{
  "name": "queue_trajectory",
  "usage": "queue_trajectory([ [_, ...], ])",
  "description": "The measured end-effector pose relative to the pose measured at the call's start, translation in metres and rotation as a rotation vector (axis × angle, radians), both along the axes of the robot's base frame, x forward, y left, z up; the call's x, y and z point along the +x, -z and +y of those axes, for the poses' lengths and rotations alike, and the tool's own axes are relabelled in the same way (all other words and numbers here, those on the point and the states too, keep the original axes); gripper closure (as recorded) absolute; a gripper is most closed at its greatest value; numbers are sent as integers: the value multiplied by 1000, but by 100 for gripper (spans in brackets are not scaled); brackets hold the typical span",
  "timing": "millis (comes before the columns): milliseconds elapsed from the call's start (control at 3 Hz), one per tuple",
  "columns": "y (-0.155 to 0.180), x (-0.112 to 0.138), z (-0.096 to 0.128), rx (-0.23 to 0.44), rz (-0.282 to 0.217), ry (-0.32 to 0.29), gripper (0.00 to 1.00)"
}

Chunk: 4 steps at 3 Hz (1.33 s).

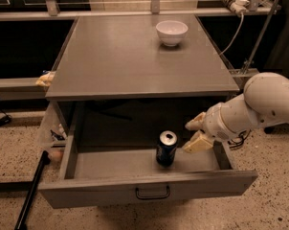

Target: Pick pepsi can from top drawer and place on counter

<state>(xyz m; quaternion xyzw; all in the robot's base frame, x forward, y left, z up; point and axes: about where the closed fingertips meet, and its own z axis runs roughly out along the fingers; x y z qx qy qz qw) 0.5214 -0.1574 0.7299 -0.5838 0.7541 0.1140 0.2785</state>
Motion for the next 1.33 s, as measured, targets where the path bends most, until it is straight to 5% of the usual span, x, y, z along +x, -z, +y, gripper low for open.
queue_trajectory([
  [333,9,5,9,40,3,-16,0],
  [1333,42,26,50,148,3,-95,0],
])
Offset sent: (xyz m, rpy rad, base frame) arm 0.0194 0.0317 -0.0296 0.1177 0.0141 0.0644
